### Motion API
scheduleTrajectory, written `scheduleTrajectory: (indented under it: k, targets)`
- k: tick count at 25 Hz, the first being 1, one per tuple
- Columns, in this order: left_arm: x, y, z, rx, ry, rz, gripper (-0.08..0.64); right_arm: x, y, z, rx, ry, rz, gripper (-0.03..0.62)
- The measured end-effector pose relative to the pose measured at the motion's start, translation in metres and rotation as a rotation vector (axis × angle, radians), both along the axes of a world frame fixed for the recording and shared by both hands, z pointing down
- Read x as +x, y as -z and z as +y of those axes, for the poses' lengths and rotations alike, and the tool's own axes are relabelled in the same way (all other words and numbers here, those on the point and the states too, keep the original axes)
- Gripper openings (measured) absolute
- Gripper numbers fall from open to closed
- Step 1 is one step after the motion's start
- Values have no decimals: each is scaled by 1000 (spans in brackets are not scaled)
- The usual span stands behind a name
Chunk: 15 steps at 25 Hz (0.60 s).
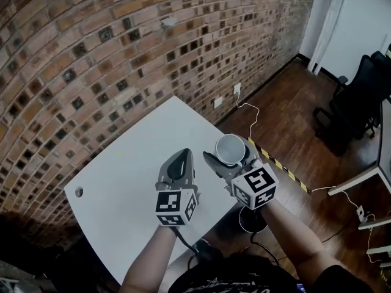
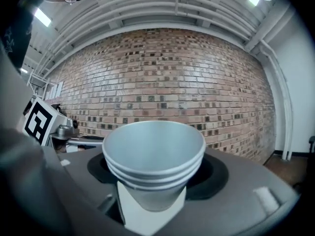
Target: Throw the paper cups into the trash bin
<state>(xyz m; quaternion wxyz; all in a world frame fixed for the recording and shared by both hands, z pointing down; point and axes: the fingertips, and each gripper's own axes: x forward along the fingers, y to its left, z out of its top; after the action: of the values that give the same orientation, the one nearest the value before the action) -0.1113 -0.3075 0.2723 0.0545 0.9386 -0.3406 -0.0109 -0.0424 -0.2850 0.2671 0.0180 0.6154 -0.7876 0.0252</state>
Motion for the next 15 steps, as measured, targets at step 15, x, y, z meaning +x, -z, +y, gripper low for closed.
scheduleTrajectory:
  k: [15]
  targets:
    - [217,-9,185,42,-420,-62,5,201,-37,211,-47,-384,-47,353]
